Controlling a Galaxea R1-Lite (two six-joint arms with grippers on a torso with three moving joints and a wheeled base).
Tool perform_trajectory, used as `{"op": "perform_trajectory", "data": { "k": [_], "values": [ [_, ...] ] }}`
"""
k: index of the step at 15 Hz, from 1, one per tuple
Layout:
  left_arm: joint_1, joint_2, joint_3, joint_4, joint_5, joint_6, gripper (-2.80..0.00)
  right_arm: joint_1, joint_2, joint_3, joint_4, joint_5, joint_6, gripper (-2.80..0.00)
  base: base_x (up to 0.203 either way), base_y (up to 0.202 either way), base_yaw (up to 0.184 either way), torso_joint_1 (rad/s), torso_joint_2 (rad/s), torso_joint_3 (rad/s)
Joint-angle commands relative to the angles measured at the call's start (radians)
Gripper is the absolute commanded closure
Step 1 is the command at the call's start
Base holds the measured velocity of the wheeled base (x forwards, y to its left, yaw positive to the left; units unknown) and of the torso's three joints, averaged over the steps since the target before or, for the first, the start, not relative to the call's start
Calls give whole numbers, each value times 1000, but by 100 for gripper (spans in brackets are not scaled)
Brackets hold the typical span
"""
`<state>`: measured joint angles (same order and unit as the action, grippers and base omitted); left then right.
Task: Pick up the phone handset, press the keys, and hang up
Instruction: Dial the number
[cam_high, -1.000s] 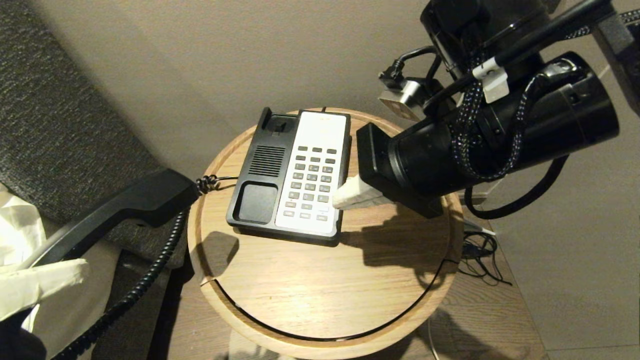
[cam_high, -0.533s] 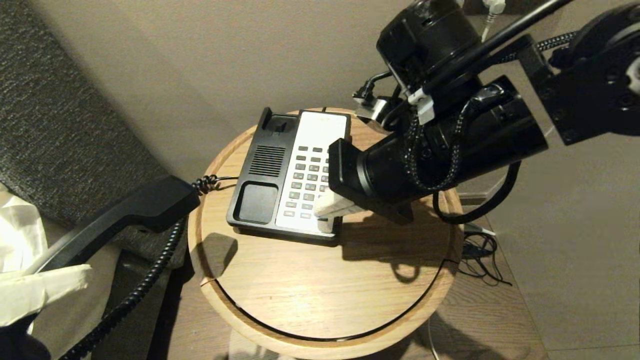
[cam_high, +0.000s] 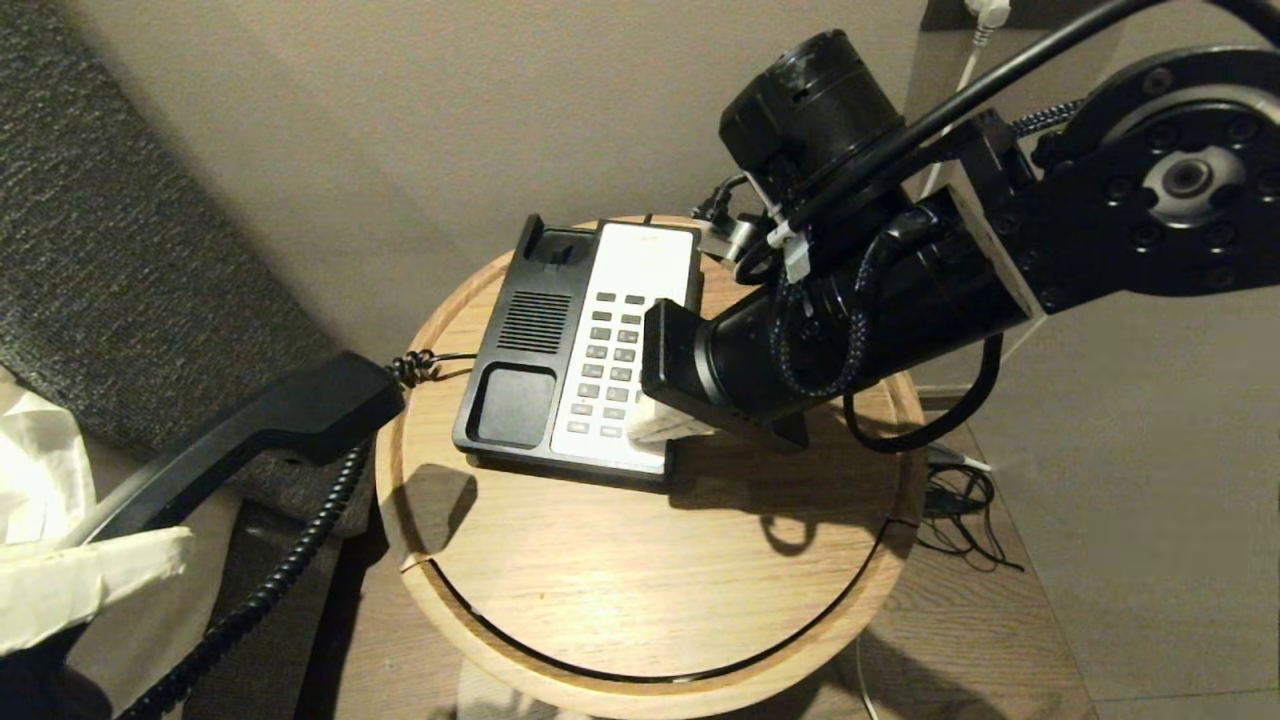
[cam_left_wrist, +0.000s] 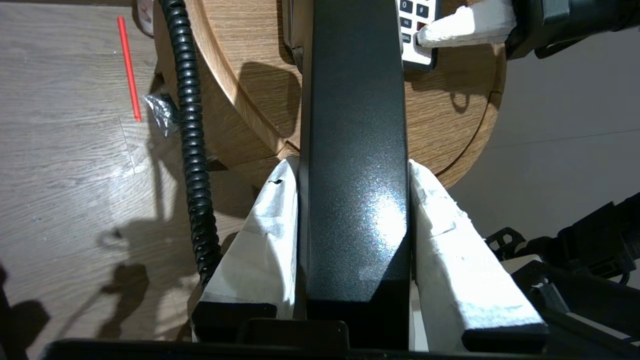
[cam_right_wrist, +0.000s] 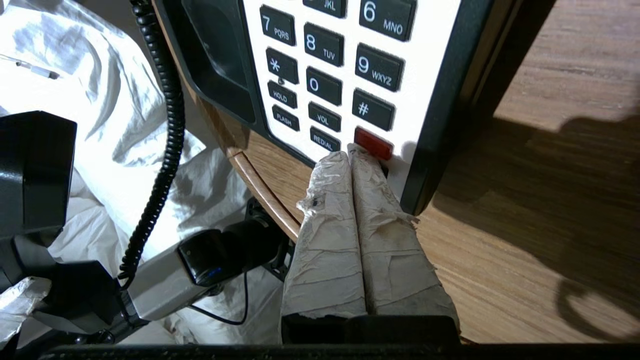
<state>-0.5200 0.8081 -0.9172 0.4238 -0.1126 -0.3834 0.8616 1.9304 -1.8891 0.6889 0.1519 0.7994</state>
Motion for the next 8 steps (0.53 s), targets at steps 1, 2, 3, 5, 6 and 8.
{"op": "perform_trajectory", "data": {
  "k": [1,2,3,5,6,8],
  "values": [
    [0,2,1,3,-1,-2,0,-7,-3,-2,4,1,1,0,0,0,0,0,0,0],
    [0,2,1,3,-1,-2,0,-9,-4,-4,4,-2,0,0,0,0,0,0,0,0],
    [0,2,1,3,-1,-2,0,-13,-2,-2,4,-2,0,0,0,0,0,0,0,0],
    [0,2,1,3,-1,-2,0,-16,-2,14,4,-10,0,0,0,0,0,0,0,0],
    [0,2,1,3,-1,-2,0,-18,-3,24,4,-17,0,0,0,0,0,0,0,0],
    [0,2,1,3,-1,-2,0,-18,-8,44,3,-26,-1,0,0,0,0,0,0,0]
  ]
}}
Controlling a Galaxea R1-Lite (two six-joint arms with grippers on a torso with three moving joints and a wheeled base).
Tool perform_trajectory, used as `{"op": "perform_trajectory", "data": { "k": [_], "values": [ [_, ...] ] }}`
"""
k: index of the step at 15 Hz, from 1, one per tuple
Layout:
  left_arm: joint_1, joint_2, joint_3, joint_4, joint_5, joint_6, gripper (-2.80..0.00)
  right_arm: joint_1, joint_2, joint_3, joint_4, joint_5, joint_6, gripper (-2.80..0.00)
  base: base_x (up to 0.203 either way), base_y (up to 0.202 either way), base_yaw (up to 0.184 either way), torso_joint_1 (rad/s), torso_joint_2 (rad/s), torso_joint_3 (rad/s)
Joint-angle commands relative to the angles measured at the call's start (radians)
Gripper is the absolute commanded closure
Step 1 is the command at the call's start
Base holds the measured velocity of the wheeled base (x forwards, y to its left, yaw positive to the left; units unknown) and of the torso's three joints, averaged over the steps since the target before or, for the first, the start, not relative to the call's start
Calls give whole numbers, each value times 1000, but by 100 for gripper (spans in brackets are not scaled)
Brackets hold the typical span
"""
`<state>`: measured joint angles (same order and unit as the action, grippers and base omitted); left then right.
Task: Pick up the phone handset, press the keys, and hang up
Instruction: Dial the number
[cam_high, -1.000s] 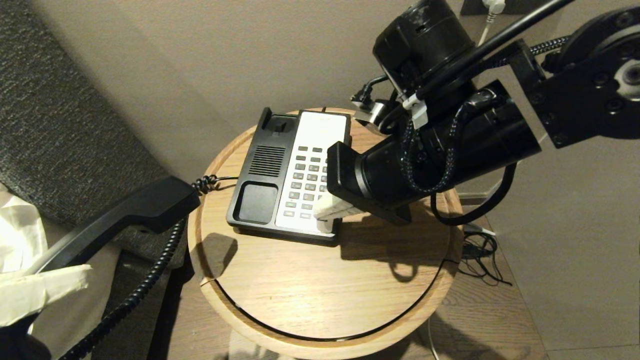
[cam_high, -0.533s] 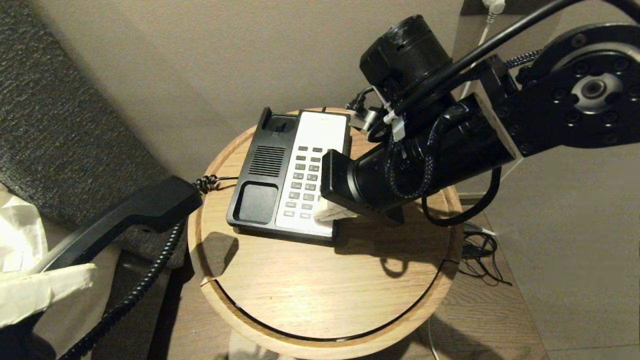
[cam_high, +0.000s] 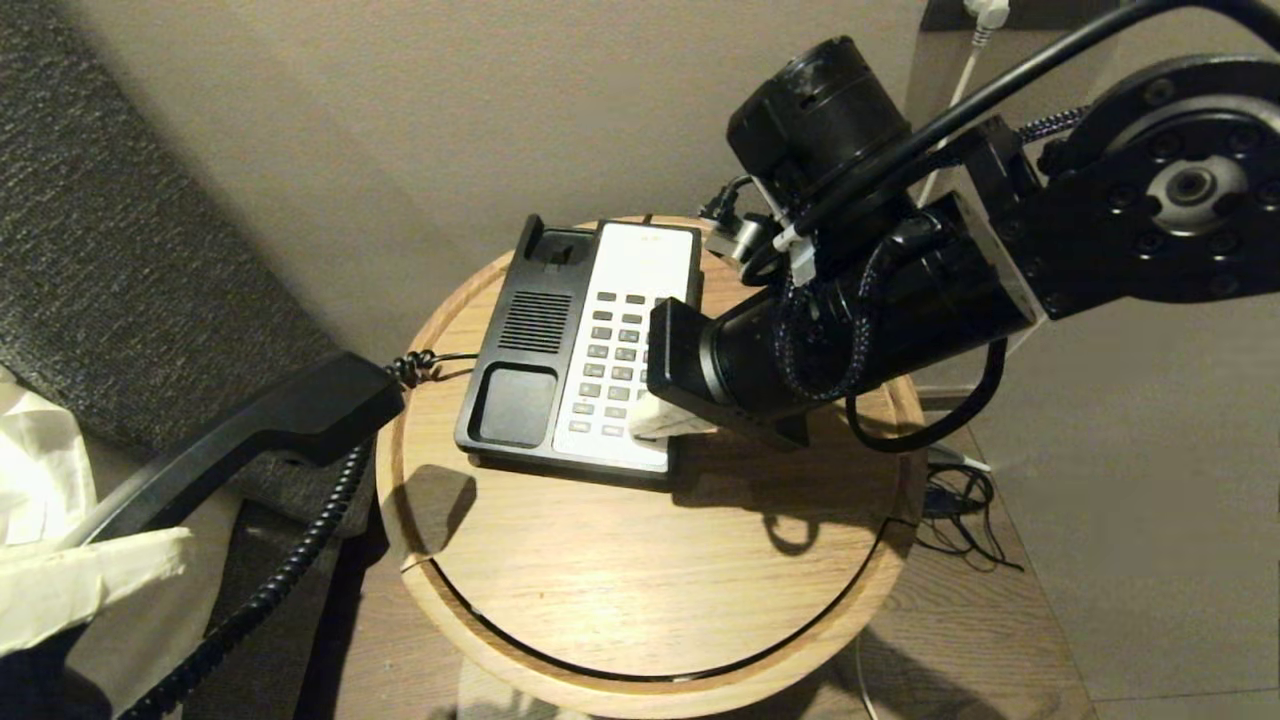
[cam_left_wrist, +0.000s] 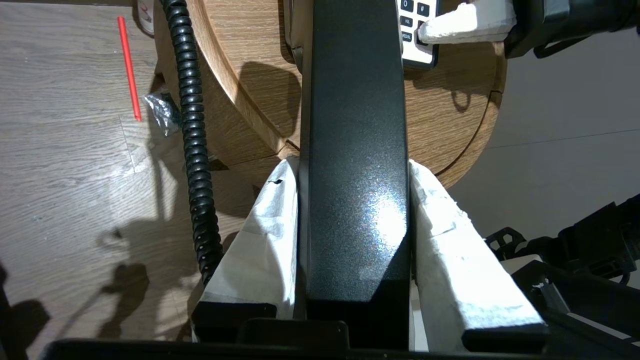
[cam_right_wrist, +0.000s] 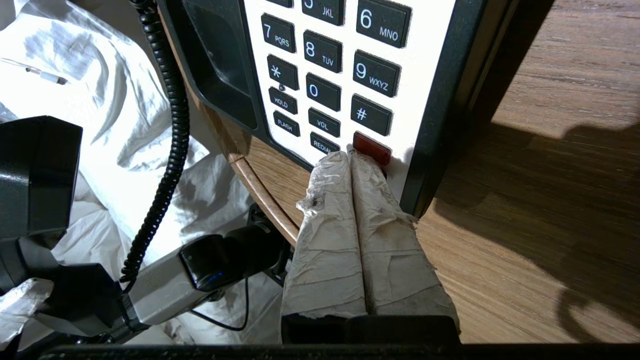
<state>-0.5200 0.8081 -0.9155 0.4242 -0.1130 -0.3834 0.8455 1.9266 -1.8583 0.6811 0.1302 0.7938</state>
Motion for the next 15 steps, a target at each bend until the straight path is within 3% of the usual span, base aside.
{"op": "perform_trajectory", "data": {
  "k": [1,8,15],
  "values": [
    [0,2,1,2,-1,-3,0,-2,-3,13,11,-5,4,0,0,0,0,0,0,0],
    [0,-1,4,2,-4,-3,0,0,-13,-81,3,-12,15,0,0,0,0,0,0,0],
    [-2,5,3,2,-7,-2,0,-16,-118,-76,13,-16,70,0,0,0,0,0,0,0]
  ]
}}
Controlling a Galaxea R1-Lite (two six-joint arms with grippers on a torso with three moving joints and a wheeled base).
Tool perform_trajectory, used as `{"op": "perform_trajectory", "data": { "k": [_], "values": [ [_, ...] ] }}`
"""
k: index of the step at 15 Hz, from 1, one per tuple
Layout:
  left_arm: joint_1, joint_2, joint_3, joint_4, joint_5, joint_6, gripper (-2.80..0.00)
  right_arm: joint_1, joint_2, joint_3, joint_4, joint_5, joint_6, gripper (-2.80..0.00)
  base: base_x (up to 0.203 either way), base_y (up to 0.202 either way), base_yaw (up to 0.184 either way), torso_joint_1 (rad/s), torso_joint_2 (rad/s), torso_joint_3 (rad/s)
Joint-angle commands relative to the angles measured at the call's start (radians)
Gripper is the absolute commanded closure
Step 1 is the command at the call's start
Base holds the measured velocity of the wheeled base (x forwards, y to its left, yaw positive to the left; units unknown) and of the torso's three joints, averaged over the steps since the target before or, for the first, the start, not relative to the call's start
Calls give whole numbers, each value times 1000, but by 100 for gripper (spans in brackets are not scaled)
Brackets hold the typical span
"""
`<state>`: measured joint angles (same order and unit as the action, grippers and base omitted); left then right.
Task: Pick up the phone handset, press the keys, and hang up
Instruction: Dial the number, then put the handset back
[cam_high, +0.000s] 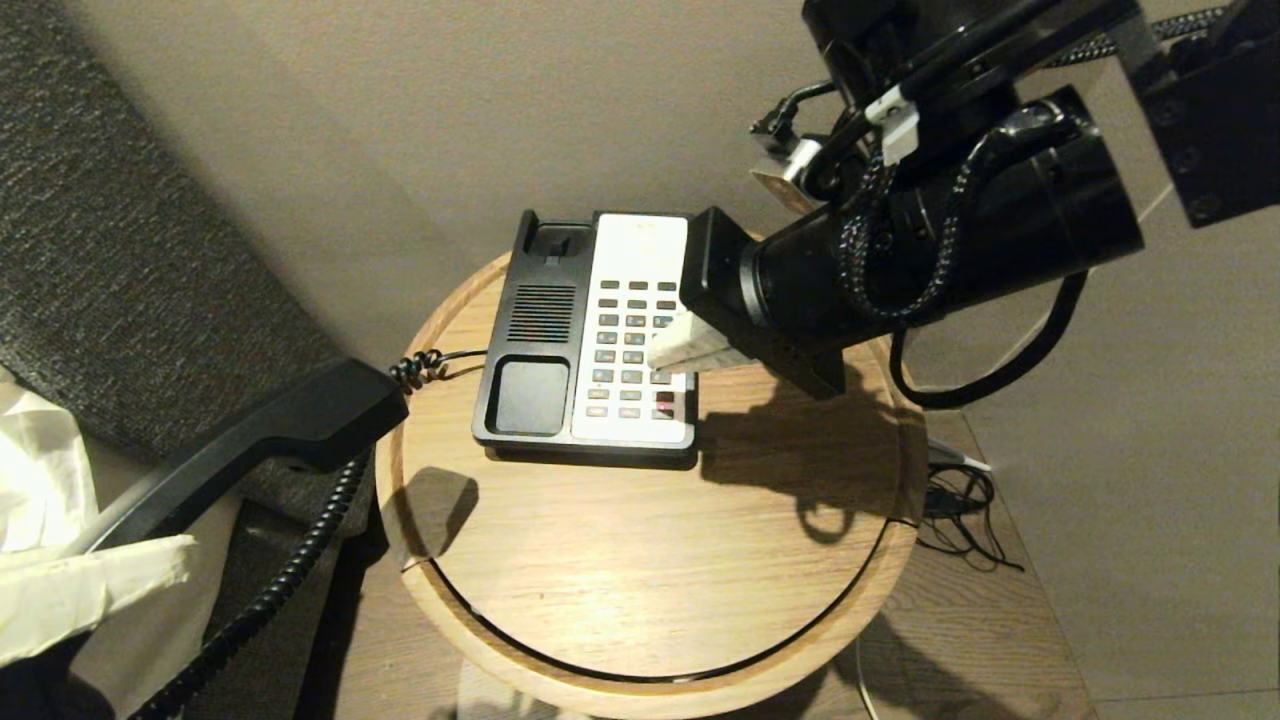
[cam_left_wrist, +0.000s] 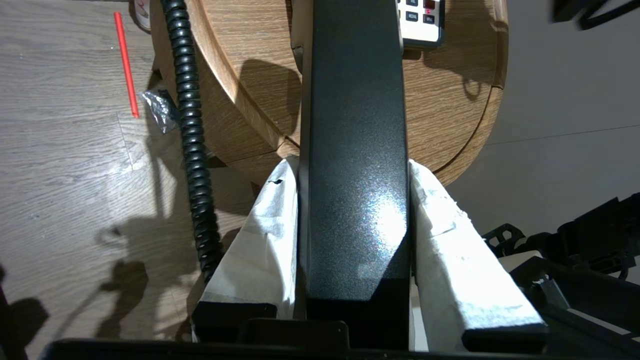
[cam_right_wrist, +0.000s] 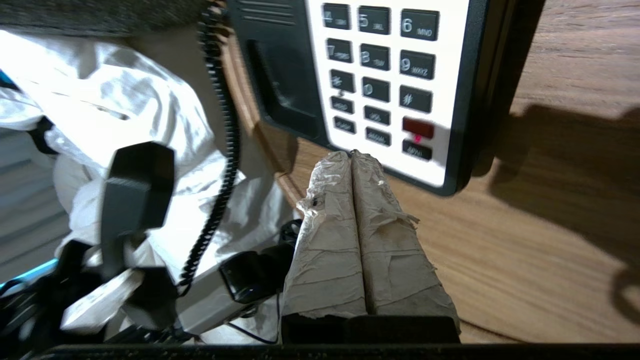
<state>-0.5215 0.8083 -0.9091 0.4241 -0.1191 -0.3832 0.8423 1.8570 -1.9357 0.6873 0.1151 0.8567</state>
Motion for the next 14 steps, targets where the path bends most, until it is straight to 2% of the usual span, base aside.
{"op": "perform_trajectory", "data": {
  "k": [1,4,6,8,10,12,14],
  "values": [
    [0,19,-9,1,-1,2,0,-41,-84,7,21,-4,21,0,0,0,0,0,0,0],
    [-2,124,-61,-53,10,37,0,-149,-230,39,63,-49,61,0,0,0,0,0,0,0],
    [-4,241,-140,-103,51,55,0,-245,-359,107,69,-85,64,0,0,0,0,0,0,0],
    [-22,376,-236,-127,125,108,0,-331,-520,202,69,-115,67,0,0,0,0,0,0,0],
    [-74,498,-325,-141,220,178,0,-430,-703,334,64,-126,70,0,0,0,0,0,0,0],
    [-135,606,-401,-170,338,210,0,-527,-865,519,35,-130,77,0,0,0,0,0,0,0],
    [-173,680,-498,-203,435,226,0,-567,-994,701,-24,-127,79,0,0,0,0,0,0,0]
  ]
}}
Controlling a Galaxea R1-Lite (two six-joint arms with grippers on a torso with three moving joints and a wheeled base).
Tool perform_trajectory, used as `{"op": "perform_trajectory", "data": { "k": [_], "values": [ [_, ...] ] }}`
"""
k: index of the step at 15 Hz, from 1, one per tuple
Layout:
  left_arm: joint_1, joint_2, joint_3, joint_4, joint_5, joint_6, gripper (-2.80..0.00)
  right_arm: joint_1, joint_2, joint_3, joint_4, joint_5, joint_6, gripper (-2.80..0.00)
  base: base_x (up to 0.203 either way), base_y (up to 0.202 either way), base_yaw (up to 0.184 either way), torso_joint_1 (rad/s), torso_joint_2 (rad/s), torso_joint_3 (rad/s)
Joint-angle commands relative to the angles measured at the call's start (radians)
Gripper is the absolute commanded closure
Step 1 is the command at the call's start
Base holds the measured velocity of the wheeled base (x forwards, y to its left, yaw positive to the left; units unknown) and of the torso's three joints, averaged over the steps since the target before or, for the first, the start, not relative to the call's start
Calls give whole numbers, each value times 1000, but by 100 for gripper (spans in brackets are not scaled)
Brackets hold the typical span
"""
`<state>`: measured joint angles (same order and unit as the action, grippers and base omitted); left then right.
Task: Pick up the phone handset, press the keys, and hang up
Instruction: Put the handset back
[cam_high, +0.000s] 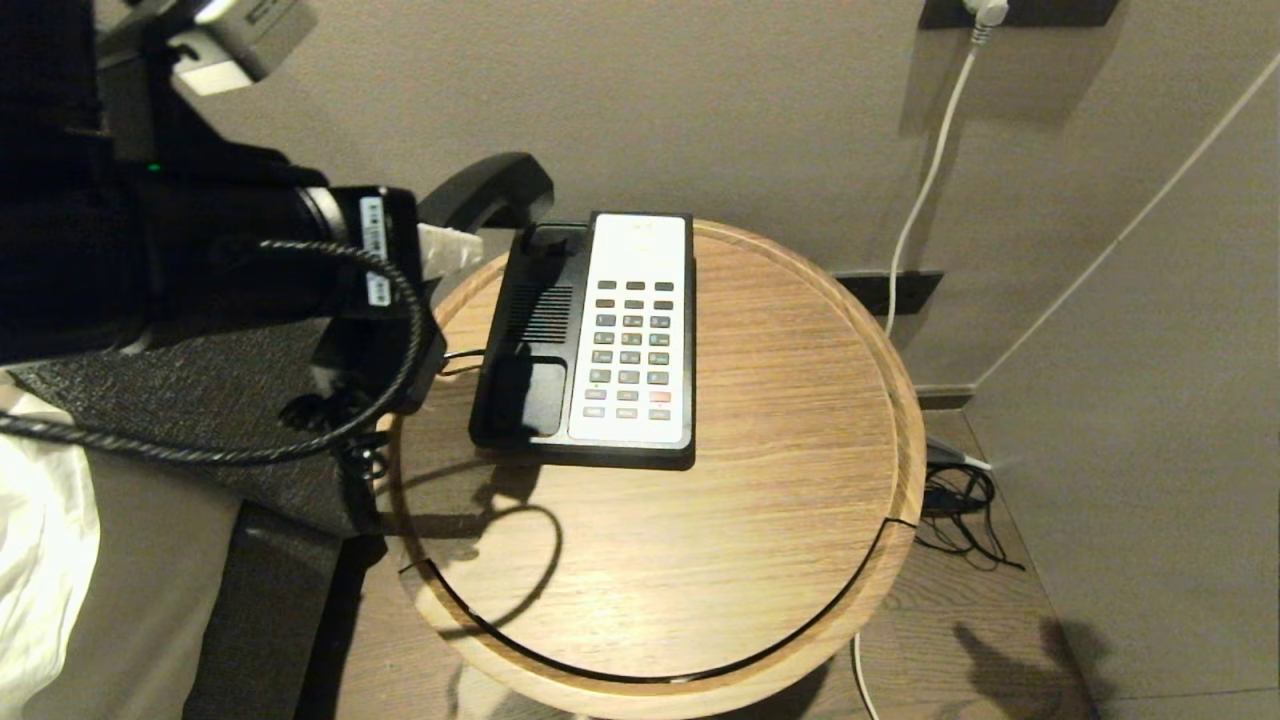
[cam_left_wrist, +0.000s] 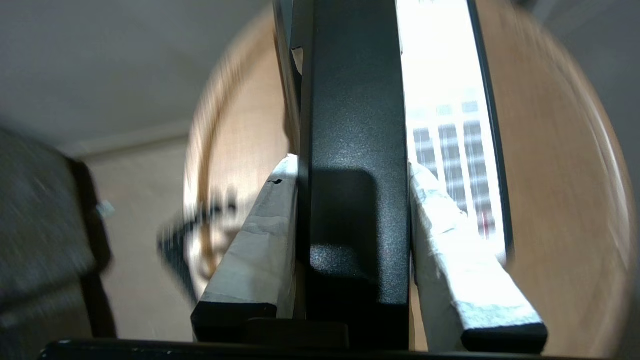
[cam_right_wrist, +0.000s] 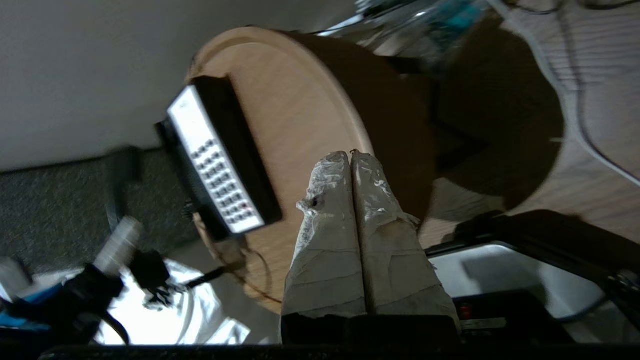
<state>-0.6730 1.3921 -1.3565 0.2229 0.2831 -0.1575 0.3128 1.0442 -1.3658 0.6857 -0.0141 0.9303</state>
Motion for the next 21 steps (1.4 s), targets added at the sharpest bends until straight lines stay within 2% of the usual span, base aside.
{"op": "perform_trajectory", "data": {
  "k": [1,3,5,8,11,15,21],
  "values": [
    [-29,133,-93,-9,63,3,0,-50,-230,197,-46,20,5,0,0,0,0,0,0,0],
    [-34,174,-140,-7,147,10,0,-62,-276,258,-79,101,5,0,0,0,0,0,0,0],
    [-34,177,-132,2,170,10,0,-63,-282,294,-87,104,4,0,0,0,0,0,0,0],
    [-36,187,-125,3,238,24,0,-63,-277,334,-113,108,4,0,0,0,0,0,0,0],
    [-39,201,-128,-8,264,42,0,-63,-273,405,-170,108,4,0,0,0,0,0,0,0],
    [-74,196,-154,-17,257,17,0,-63,-268,443,-192,108,2,0,0,0,0,0,0,0],
    [-97,201,-92,-14,274,6,0,-62,-265,492,-223,109,2,0,0,0,0,0,0,0]
  ]
}}
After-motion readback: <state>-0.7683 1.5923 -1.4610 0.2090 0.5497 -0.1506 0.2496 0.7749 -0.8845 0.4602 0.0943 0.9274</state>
